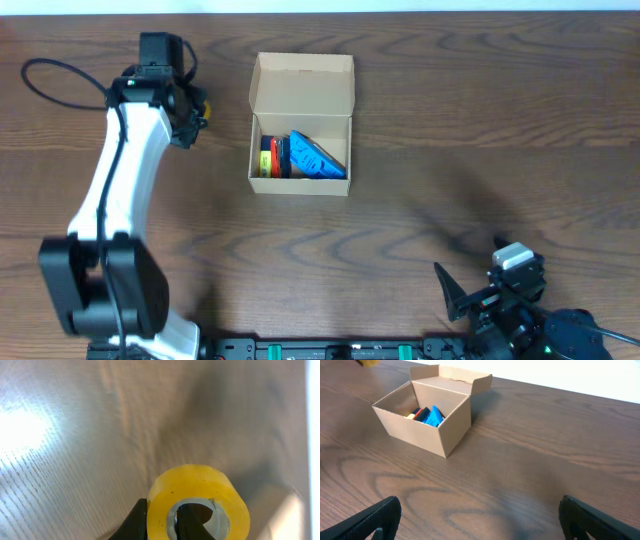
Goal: Pack container
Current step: 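Move the left gripper to the yellow tape roll and grasp it, then carry the tape roll into the cardboard box and release it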
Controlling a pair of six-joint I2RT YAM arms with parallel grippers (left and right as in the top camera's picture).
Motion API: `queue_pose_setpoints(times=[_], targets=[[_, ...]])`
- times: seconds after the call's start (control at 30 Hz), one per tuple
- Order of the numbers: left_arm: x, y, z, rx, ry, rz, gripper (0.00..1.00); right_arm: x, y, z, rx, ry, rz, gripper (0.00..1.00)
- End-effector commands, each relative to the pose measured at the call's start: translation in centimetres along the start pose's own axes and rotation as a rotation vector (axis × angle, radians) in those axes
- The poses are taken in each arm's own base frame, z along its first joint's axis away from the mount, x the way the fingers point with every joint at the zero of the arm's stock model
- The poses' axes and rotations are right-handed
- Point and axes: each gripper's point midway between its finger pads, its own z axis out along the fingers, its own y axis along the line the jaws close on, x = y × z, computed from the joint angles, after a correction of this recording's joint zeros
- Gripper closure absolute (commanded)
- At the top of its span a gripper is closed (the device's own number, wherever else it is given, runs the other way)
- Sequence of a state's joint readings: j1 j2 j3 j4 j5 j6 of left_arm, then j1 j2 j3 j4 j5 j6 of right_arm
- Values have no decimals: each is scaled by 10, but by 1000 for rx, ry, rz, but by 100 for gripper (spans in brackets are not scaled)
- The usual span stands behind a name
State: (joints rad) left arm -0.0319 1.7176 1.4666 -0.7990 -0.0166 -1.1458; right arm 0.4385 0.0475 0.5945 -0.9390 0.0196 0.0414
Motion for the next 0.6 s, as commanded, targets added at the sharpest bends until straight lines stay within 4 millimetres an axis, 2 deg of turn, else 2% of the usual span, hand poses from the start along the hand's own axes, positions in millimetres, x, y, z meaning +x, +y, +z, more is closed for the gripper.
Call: queue_pose_setpoints(times=[0.0,0.13,0.27,0.43,0.57], targets=[[24,-22,-24,69,-19,215,94,0,-2,0,13,-3,13,1],[73,-40,-32,106,10,419,94,0,-2,0,13,-3,13,1],[109,-40,-22,81,39,509,94,0,-2,0,13,-3,13,1],[133,-27,1,6,97,559,94,0,-2,0,13,-3,13,1],[140,-10,15,-74,135,575,89,0,-2,0,13,-3,13,1]])
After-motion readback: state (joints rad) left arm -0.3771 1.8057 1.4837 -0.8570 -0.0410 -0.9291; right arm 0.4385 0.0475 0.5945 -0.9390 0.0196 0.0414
